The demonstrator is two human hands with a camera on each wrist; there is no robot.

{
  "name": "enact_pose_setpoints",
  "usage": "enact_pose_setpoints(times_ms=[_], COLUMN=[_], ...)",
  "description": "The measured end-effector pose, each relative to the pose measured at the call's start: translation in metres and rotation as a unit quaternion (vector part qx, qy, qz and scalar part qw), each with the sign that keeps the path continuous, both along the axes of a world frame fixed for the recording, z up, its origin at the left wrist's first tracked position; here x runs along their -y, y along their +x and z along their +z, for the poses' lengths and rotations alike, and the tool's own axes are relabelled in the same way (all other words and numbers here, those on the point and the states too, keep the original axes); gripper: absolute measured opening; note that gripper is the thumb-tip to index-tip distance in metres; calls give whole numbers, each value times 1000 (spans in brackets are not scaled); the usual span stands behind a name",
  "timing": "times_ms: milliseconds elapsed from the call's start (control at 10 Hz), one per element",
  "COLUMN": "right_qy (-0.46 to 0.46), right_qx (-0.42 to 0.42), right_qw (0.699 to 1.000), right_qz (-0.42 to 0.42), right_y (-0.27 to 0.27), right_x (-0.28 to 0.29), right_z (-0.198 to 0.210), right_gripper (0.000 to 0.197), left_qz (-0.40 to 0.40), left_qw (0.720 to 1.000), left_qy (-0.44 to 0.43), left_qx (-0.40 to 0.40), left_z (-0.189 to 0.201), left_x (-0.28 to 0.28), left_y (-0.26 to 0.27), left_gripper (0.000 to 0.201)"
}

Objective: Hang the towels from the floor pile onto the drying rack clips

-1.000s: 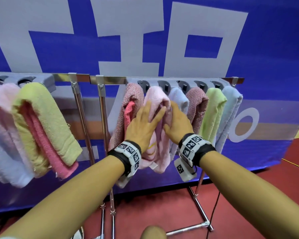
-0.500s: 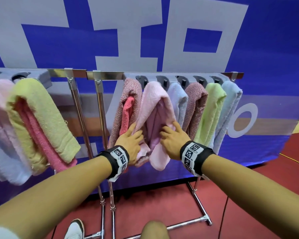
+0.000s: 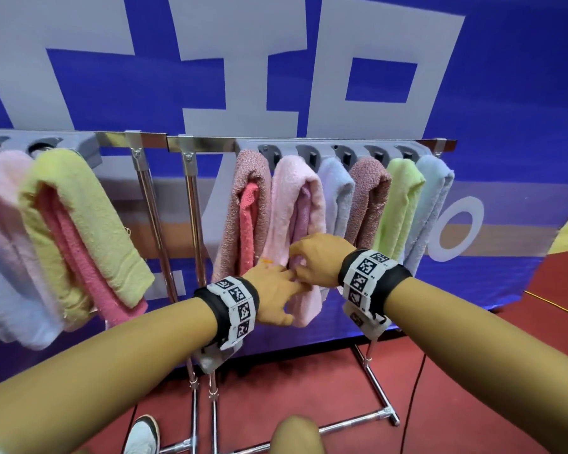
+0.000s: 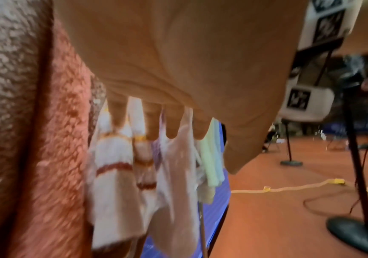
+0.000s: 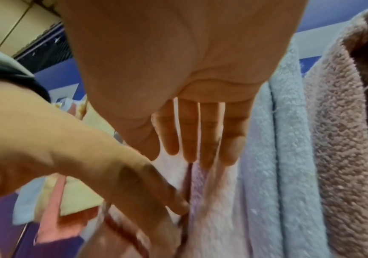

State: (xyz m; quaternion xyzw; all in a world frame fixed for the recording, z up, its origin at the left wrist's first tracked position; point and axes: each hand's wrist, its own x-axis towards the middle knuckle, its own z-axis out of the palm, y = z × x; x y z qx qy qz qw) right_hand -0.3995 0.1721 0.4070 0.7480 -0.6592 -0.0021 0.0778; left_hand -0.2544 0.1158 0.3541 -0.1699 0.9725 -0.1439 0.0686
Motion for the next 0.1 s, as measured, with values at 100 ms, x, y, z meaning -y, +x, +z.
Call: enact_pose_setpoints(times_ms=[100], right_qy=[-41], right_qx=[26], right_qw=[999], right_qz=[9], right_y=[7], right_x=[0], right_z=[21], right_gripper=[16], left_qz=[18], left_qw=[994], left_qy=[77], left_qx=[-80], left_z=[34], left_x=[-9], left_y=[2], left_gripper=[42])
